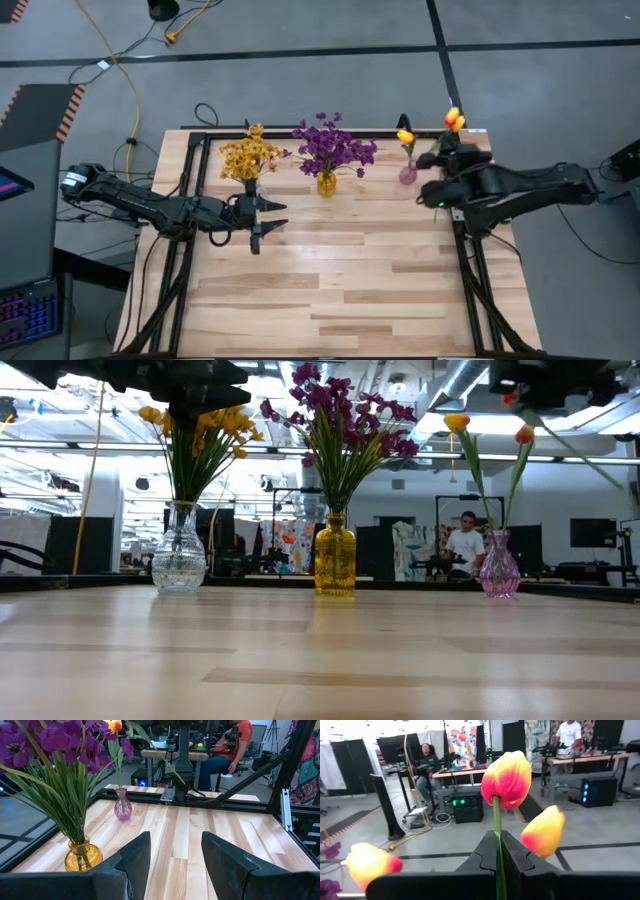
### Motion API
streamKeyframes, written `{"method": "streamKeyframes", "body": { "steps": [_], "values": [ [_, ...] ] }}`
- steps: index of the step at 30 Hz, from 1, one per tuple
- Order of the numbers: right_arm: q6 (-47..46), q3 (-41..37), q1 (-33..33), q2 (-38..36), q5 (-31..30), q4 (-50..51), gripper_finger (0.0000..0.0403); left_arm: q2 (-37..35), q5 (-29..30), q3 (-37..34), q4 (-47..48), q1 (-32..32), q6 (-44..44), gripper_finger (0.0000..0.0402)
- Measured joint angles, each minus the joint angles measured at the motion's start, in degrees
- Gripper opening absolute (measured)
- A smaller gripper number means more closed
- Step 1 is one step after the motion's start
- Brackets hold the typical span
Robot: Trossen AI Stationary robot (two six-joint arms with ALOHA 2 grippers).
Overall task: Sort flowers into vase by color
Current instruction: Put the orange flower into the purple vase
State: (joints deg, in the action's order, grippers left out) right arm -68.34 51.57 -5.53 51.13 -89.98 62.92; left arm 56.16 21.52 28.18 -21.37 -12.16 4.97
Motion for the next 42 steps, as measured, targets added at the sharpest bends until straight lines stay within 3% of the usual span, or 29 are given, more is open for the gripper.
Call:
{"method": "streamKeyframes", "body": {
  "steps": [6,14,17,22,25,28,30,35,39,42],
  "values": [
    [11.78,0.85,-2.82,-4.66,0.02,-4.10,0.0032,0.00,0.15,0.00,-0.01,0.00,0.00,0.0164],
    [30.08,10.34,-3.49,-4.29,0.07,-4.79,0.0032,0.00,0.22,0.00,-0.02,0.02,-0.60,0.0164],
    [33.89,12.64,-3.41,-4.25,3.58,-5.59,0.0032,0.00,0.23,0.00,-0.04,0.02,-0.92,0.0164],
    [40.93,12.55,-3.29,-3.48,13.59,-13.56,0.0032,-0.02,0.24,0.00,-0.06,0.04,-1.03,0.0164],
    [51.16,10.68,-2.40,-1.77,20.53,-26.51,0.0033,0.00,0.24,0.00,-0.05,0.04,-1.03,0.0164],
    [65.25,8.14,0.30,0.12,34.17,-43.06,0.0033,0.00,0.18,0.00,0.04,0.04,-1.60,0.0164],
    [71.55,7.23,2.17,0.78,39.91,-52.46,0.0034,0.00,-0.28,0.00,0.02,0.04,-2.61,0.0164],
    [79.13,6.27,4.77,-1.19,42.07,-62.48,0.0035,0.00,-0.55,0.00,0.04,0.04,-2.86,0.0164],
    [81.39,2.70,6.63,-5.62,52.41,-66.18,0.0036,0.00,-0.58,0.00,0.04,0.04,-2.39,0.0164],
    [84.34,-4.24,9.05,-9.95,56.86,-73.45,0.0034,0.00,-0.59,0.00,0.04,0.04,-1.60,0.0164]
  ]
}}
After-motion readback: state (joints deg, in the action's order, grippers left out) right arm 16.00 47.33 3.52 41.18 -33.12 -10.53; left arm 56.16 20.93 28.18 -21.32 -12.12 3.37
